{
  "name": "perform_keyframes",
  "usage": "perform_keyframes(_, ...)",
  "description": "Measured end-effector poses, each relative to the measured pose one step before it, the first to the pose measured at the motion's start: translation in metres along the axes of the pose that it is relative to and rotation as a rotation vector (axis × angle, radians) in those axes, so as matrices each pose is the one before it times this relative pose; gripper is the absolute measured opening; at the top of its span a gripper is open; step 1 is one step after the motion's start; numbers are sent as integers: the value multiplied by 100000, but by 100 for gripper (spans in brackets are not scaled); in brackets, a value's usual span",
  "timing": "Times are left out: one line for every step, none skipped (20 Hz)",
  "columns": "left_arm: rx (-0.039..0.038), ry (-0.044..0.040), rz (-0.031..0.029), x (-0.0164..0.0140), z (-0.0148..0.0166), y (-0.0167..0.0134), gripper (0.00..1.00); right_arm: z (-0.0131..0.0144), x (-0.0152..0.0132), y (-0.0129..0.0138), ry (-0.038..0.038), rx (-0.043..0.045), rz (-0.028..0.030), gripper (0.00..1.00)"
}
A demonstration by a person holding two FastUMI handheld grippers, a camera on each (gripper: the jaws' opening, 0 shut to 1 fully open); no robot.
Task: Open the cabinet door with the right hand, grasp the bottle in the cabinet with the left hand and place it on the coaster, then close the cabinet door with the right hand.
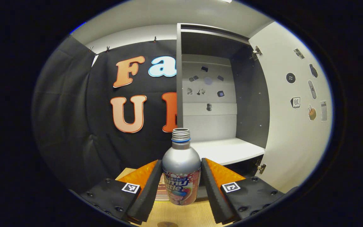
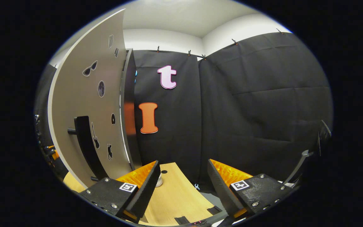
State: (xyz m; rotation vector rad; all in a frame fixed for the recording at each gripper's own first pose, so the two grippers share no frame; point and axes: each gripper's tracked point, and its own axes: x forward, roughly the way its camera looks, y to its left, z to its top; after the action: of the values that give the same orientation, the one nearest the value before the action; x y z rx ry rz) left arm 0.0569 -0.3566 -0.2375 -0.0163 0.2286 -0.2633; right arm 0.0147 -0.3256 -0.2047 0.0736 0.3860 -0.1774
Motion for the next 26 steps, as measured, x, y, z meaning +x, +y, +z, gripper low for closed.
perform_keyframes(-178, 1709, 1189, -515, -1409, 955, 80, -95, -34, 216, 739, 97, 226, 93)
perform_keyframes(-366, 1292, 1310, -558, -1374, 1020, 80, -175, -178, 277, 486, 8, 345, 93)
perform_keyframes(-838, 1274, 775, -643, -1346, 746, 80, 54, -124, 294, 200, -217, 378, 93)
perform_keyframes(-571, 656, 763, -447, -1151, 677, 80, -30, -153, 317, 230, -621, 355, 93)
perform_keyframes(-97, 633, 394, -283, -1238, 442, 80, -58, -65, 159, 226, -733, 17, 93)
perform_keyframes(-19, 310, 159, -209, -1108, 431, 80, -91, -198, 127, 182, -616, -80, 93)
perform_keyframes(75, 662, 380, -244, -1368, 340, 80, -107, -206, 97, 430, -386, -31, 93)
perform_keyframes(-336, 643, 145, -22, -1367, 290, 80, -64, -160, 109, 620, -88, -147, 93)
perform_keyframes(-591, 1409, 196, -48, -1704, 363, 80, -34, -118, 41, 503, 122, -263, 93)
perform_keyframes(-787, 1611, 233, 76, -1439, 216, 80, 132, -214, 9, 205, 214, -277, 93)
perform_keyframes(-682, 1576, 207, -4, -1377, 164, 80, 128, -135, -40, 171, 103, -339, 93)
perform_keyframes(-446, 1324, 221, 124, -1245, 171, 80, 147, -152, -80, 50, -11, -528, 93)
perform_keyframes(79, 1250, 696, -215, -1120, 352, 80, 60, -280, -103, -77, -304, -413, 93)
perform_keyframes(156, 928, 843, 343, -1146, 221, 80, 147, -218, -140, -22, -455, -599, 93)
perform_keyframes(12, 657, 336, 206, -1037, 58, 80, -31, -341, -183, 169, -595, -592, 93)
perform_keyframes(-168, 886, 472, 293, -894, 81, 80, -77, -239, -279, 349, -587, -923, 93)
perform_keyframes(-616, 601, 348, 198, -898, 137, 80, -75, -248, -206, 207, -483, -796, 93)
perform_keyframes(-1128, 509, 39, 161, -630, 71, 80, 69, -195, -139, -32, -194, -672, 93)
perform_keyframes(-1319, 505, 47, 237, -597, 117, 80, -34, -198, -67, -60, -2, -616, 93)
perform_keyframes(-1433, 468, 36, 190, -552, -98, 80, 0, -134, -149, 153, 84, -469, 93)
perform_keyframes(-1152, 516, 113, 481, -370, 138, 80, -98, -123, -60, 290, 132, -372, 93)
perform_keyframes(-731, 621, 419, 262, -388, 67, 80, -109, -140, -60, 538, 130, -301, 93)
perform_keyframes(-52, 442, 213, 108, -685, -66, 80, -109, -126, 1, 363, 127, -295, 93)
perform_keyframes(809, 175, 516, 106, -403, 46, 80, -96, -9, -73, 301, 45, -243, 93)
perform_keyframes(1050, 193, 249, 85, -346, 183, 80, -137, -72, 4, 352, -14, -226, 93)
perform_keyframes(640, -27, 219, 112, -232, 37, 80, -140, 32, 32, 328, -54, -119, 93)
